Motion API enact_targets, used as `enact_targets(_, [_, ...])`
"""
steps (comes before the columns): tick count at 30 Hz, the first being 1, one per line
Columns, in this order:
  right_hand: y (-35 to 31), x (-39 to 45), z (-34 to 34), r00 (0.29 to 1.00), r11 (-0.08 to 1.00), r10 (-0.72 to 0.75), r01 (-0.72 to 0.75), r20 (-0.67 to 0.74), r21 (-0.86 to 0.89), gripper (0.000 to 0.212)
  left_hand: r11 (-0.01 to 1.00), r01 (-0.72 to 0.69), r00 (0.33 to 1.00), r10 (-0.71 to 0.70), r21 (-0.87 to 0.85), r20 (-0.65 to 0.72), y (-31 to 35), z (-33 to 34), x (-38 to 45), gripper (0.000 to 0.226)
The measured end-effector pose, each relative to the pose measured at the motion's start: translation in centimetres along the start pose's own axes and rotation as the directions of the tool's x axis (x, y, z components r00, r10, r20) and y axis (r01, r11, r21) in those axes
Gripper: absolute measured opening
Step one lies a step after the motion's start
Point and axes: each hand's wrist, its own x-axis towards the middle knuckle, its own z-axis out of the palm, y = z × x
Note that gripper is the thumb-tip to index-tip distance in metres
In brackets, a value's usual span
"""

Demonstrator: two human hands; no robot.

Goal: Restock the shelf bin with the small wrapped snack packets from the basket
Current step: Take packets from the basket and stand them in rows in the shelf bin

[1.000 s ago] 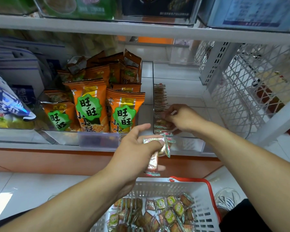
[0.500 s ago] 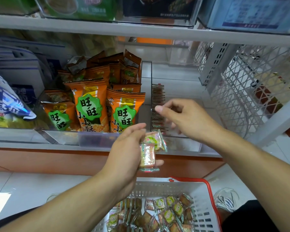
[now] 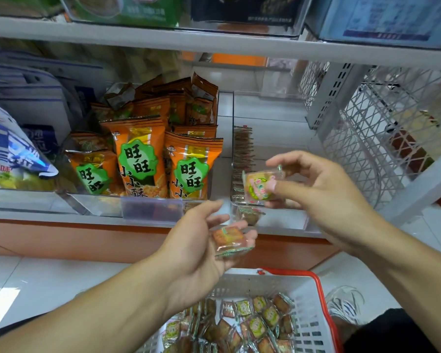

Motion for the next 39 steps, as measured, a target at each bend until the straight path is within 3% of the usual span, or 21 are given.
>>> enact_targets(2, [-0.4,-0.2,-0.7,0.984,0.997,0.064,-0.069,0.167,0.025,0.03,0.999,0.034,0.997,-0.032,-0.028,0.07,-0.1,0.0,-0.2,0.048])
enact_targets(4, [-0.3,-0.7,-1.0,0.908,0.988,0.153,-0.144,0.391,-0.05,0.039,0.999,0.032,0.992,-0.029,-0.021,0.127,-0.1,-0.1,-0.3,0.054])
enact_targets(6, [0.1,-1.4,-0.6,0.831,0.97,0.242,-0.211,0.502,-0.119,0.043,0.999,0.035,0.99,-0.034,-0.006,0.139,-0.1,-0.2,-0.3,0.05])
enact_targets(9, [0.9,-1.9,0.2,0.826,0.942,0.337,-0.293,0.453,-0.166,0.038,0.999,0.026,0.989,-0.022,-0.019,0.146,-0.1,-0.3,-0.3,0.049])
enact_targets(15, [0.2,-1.5,-0.6,0.884,0.947,0.32,-0.311,0.341,-0.083,0.034,0.996,-0.052,0.976,0.067,-0.075,0.207,0.0,-0.3,-0.4,0.04])
enact_targets(18, [-0.1,-1.6,-0.8,0.906,0.952,0.305,-0.275,0.293,-0.137,0.03,0.977,-0.211,0.962,0.203,0.026,0.181,-0.2,-0.3,-0.2,0.037])
enact_targets(20, [0.1,-1.8,-0.4,0.931,0.951,0.29,-0.254,0.224,-0.173,0.027,0.871,-0.419,0.906,0.381,0.257,0.186,-0.7,-0.6,0.0,0.041])
enact_targets(23, [0.5,-2.4,1.2,0.938,0.956,0.294,-0.288,0.185,-0.056,0.027,0.531,-0.637,0.761,0.549,0.559,0.345,-1.9,-1.2,0.2,0.055])
enact_targets(26, [1.2,-2.8,2.6,0.924,0.931,0.333,-0.354,0.188,0.093,0.03,0.299,-0.713,0.662,0.587,0.635,0.466,-2.8,-1.6,0.3,0.069])
enact_targets(31, [1.1,-2.8,2.9,0.905,0.839,0.337,-0.414,0.261,0.353,0.03,0.037,-0.74,0.583,0.532,0.671,0.614,-2.6,-1.6,0.2,0.098])
enact_targets(34, [1.1,-3.0,2.9,0.924,0.881,0.323,-0.373,0.205,0.291,0.034,-0.006,-0.764,0.554,0.505,0.645,0.662,-2.7,-1.5,-0.1,0.103])
enact_targets(36, [1.2,-2.8,2.7,0.943,0.907,0.302,-0.33,0.142,0.263,0.03,0.041,-0.793,0.52,0.566,0.608,0.64,-2.6,-1.5,0.0,0.098])
enact_targets(39, [1.0,-2.4,2.4,0.97,0.924,0.215,-0.24,0.117,0.298,0.031,0.191,-0.798,0.505,0.729,0.571,0.462,-1.9,-1.2,0.2,0.072])
